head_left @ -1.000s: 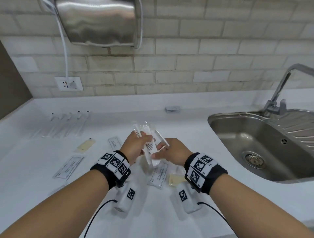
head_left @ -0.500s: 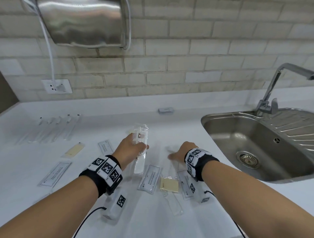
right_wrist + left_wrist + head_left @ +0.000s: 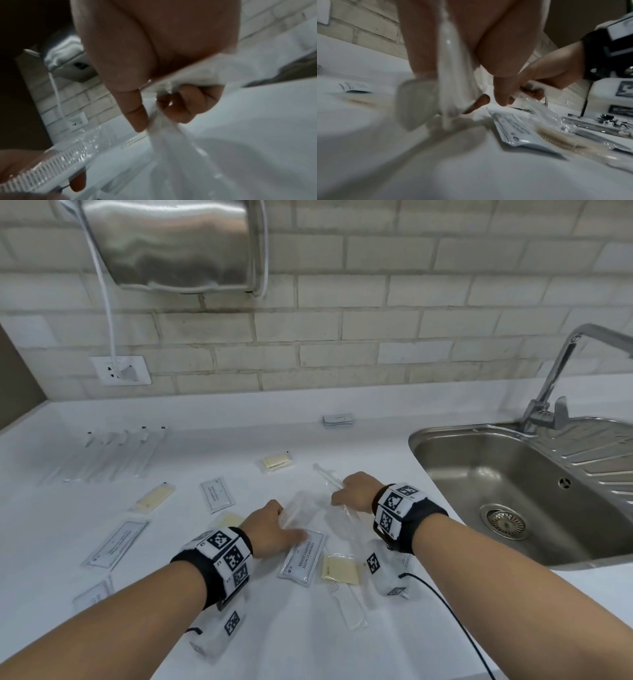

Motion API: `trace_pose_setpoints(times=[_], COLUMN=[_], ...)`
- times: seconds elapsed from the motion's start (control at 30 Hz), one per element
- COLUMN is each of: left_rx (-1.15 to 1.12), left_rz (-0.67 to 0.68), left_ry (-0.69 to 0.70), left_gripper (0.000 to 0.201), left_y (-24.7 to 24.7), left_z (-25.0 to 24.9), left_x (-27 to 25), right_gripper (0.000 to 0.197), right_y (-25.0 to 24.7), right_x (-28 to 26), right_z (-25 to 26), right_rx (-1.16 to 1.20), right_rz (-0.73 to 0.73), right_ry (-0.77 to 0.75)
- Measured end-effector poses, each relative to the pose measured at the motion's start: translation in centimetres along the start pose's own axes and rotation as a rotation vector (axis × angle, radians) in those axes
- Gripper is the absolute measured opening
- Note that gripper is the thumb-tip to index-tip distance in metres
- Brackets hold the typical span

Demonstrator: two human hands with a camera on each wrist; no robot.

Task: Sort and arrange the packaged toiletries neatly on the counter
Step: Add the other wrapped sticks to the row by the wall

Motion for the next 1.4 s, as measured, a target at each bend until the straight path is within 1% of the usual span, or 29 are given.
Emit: trace_pose_setpoints(times=[0.03, 0.07, 0.17, 0.23, 0.3, 0.37, 0.43, 0.5, 0.57, 0.7, 0.8, 0.87, 0.93, 0.97, 1.03, 1.07, 1.13, 1.2, 1.27, 1.3, 1.4], left_rx=[0.054, 0.11, 0.213, 0.218, 0.209, 0.207, 0.201, 0.144, 0.026, -0.347, -0.587, -0.658, -0.687, -0.689, -0.679, -0.681, -0.701, -0.689, -0.661, -0.658, -0.632], left_rz=[0.006, 0.009, 0.002, -0.02, -0.058, -0.103, -0.139, -0.168, -0.195, -0.231, -0.203, -0.189, -0.182, -0.178, -0.172, -0.177, -0.192, -0.213, -0.237, -0.25, -0.277], left_ry=[0.003, 0.013, 0.051, 0.054, 0.047, 0.039, 0.034, 0.038, 0.028, -0.048, -0.115, -0.136, -0.139, -0.142, -0.15, -0.156, -0.163, -0.142, -0.126, -0.122, -0.116], left_gripper=[0.058, 0.062, 0.056, 0.054, 0.045, 0.04, 0.039, 0.04, 0.041, 0.04, 0.035, 0.025, 0.013, 0.011, 0.012, 0.014, 0.017, 0.019, 0.015, 0.013, 0.011], left_y=[0.0, 0.1, 0.4, 0.1, -0.6, -1.3, -1.9, -2.4, -3.0, -3.4, -3.2, -3.1, -3.1, -3.1, -3.4, -3.6, -4.1, -4.6, -5.2, -5.4, -5.7], left_z=[0.2, 0.4, 0.7, 0.7, 1.0, 1.5, 2.0, 2.1, 1.8, 1.4, 1.5, 1.8, 2.3, 2.5, 2.9, 3.2, 3.5, 3.5, 3.5, 3.6, 3.9], left_x=[0.0, 0.0, -0.1, -0.1, 0.1, 0.4, 0.4, 0.2, -0.4, -0.9, -1.5, -2.0, -2.4, -2.6, -2.8, -2.9, -2.8, -2.6, -2.5, -2.4, -2.4], right_gripper=[0.026, 0.026, 0.02, 0.031, 0.045, 0.052, 0.054, 0.052, 0.05, 0.044, 0.041, 0.04, 0.04, 0.04, 0.035, 0.035, 0.037, 0.04, 0.043, 0.045, 0.046], right_y=[-0.4, -0.7, -1.0, -0.4, 0.5, 0.9, 1.4, 2.1, 2.7, 2.8, 2.7, 2.5, 2.1, 1.8, 1.3, 1.2, 1.3, 2.1, 3.0, 3.4, 4.0], right_x=[-0.5, -1.1, -3.2, -4.4, -5.3, -5.8, -6.4, -6.9, -7.1, -7.0, -6.0, -4.9, -4.1, -3.8, -3.7, -3.7, -4.1, -5.0, -6.0, -6.4, -7.3], right_z=[0.2, 0.3, 0.3, -0.1, -0.6, -0.9, -1.1, -1.3, -1.3, -0.9, -0.7, -0.4, 0.0, 0.2, 0.7, 0.9, 1.4, 1.6, 1.6, 1.5, 1.6], right_rx=[0.012, 0.022, -0.04, -0.169, -0.259, -0.266, -0.274, -0.313, -0.325, -0.299, -0.287, -0.268, -0.271, -0.264, -0.243, -0.246, -0.278, -0.309, -0.34, -0.355, -0.389], right_rz=[-0.003, 0.004, 0.071, 0.116, 0.129, 0.118, 0.129, 0.159, 0.182, 0.2, 0.115, 0.051, -0.007, -0.05, -0.124, -0.132, -0.065, 0.06, 0.131, 0.132, 0.073], right_ry=[-0.054, -0.103, -0.191, -0.205, -0.212, -0.213, -0.197, -0.178, -0.157, -0.108, -0.067, -0.052, -0.064, -0.07, -0.078, -0.079, -0.068, -0.05, -0.045, -0.048, -0.058])
Point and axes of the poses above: each hand's wrist, its own x-axis towards the middle knuckle, its own y-axis out of the palm, z = x × y, the point moved 3 cm from there along x, towards the middle knuckle, and after that the axes turned 12 degrees about -z, right-handed, at the moved point
